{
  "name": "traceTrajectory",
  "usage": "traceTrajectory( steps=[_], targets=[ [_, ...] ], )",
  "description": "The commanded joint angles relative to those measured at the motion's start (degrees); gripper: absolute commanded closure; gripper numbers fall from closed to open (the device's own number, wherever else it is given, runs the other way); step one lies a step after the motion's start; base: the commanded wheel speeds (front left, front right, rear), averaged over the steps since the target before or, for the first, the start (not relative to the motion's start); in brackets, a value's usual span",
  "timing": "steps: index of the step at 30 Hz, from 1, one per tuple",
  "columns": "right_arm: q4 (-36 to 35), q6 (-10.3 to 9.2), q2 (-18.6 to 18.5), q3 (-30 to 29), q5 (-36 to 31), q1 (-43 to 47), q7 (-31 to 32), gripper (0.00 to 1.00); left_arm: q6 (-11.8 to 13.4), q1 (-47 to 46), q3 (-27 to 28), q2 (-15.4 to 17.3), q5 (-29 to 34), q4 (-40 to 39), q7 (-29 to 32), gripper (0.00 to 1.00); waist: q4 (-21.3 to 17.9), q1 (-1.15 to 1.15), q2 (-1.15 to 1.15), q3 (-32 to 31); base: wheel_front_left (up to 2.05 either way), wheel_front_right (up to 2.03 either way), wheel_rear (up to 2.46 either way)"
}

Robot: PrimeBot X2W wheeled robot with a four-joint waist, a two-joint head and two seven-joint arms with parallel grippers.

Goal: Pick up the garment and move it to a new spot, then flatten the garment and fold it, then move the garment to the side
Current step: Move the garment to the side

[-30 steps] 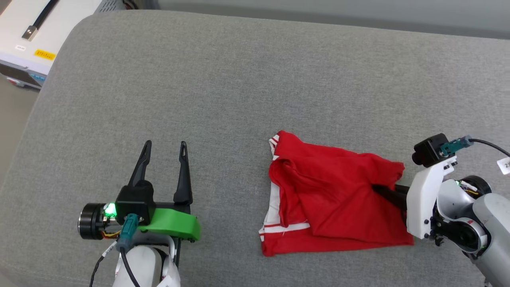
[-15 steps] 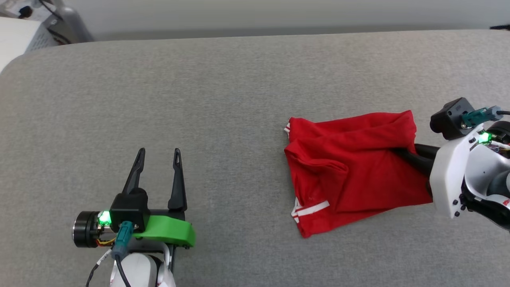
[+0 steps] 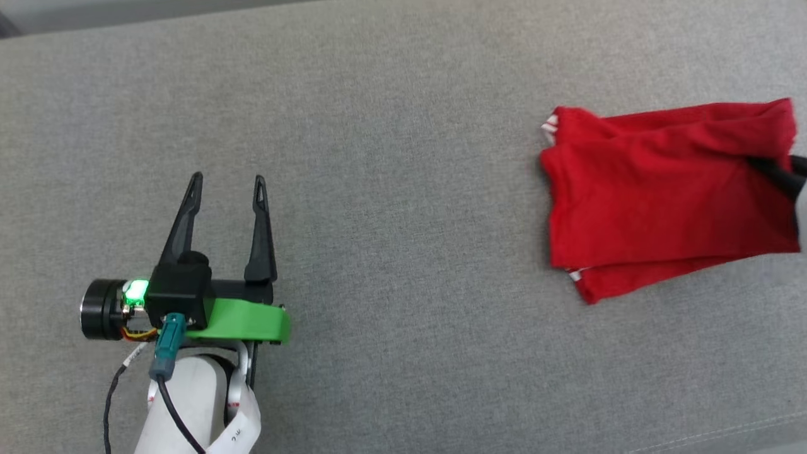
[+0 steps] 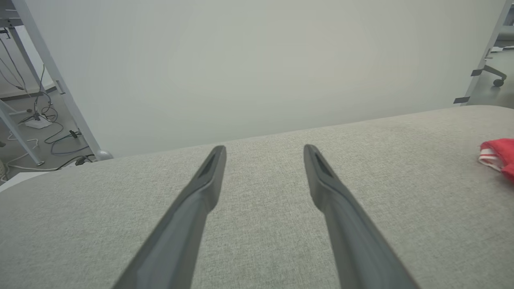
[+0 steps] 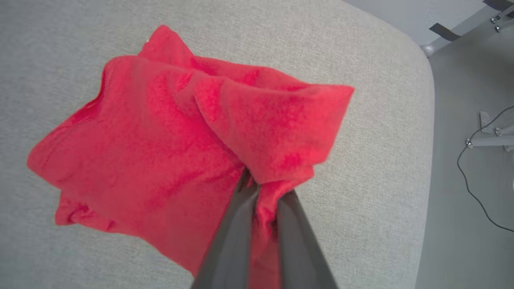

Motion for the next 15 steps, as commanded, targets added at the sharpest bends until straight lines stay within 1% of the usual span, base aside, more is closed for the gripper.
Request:
traceTrajectory(
  steps=[1,4,9,10,13,15],
  targets=[
    [1.8,-0.03,-0.8,-0.7,-0.5,-1.8,-0.1,1.00,-0.3,-1.8,0.1,0.8,0.7,-0.6,-0.3,0.00,-1.2,0.00,-0.01,5.9,0.00,0.00,0.00],
    [6.7,-0.03,-2.6,-1.3,-1.4,-4.2,0.0,1.00,-0.4,-3.4,0.1,1.4,0.9,-1.5,-0.3,0.00,-0.7,0.00,-0.01,8.6,0.00,0.00,0.00],
    [15.1,-0.03,-4.4,-2.7,-2.6,-8.1,-1.2,1.00,-0.2,-5.3,-0.2,1.8,1.3,-3.1,-0.3,0.00,0.5,0.00,-0.01,12.1,0.00,0.00,0.00],
    [20.4,-0.03,-4.7,-4.2,-3.5,-10.6,-1.7,1.00,0.0,-6.4,-0.3,2.1,1.3,-3.6,-0.3,0.00,1.2,0.00,-0.01,13.7,0.00,0.00,0.00],
    [24.5,-0.03,-4.6,-5.5,-4.7,-12.9,-3.0,1.00,0.3,-6.7,-0.5,2.1,1.4,-4.3,-0.3,0.00,1.7,0.00,-0.01,14.6,0.00,0.00,0.00],
    [27.2,-0.03,-3.9,-6.4,-5.0,-14.3,-3.7,1.00,0.4,-6.8,-0.6,2.3,1.4,-4.5,-0.3,0.00,1.8,0.00,-0.01,14.9,0.00,0.00,0.00]
  ],
)
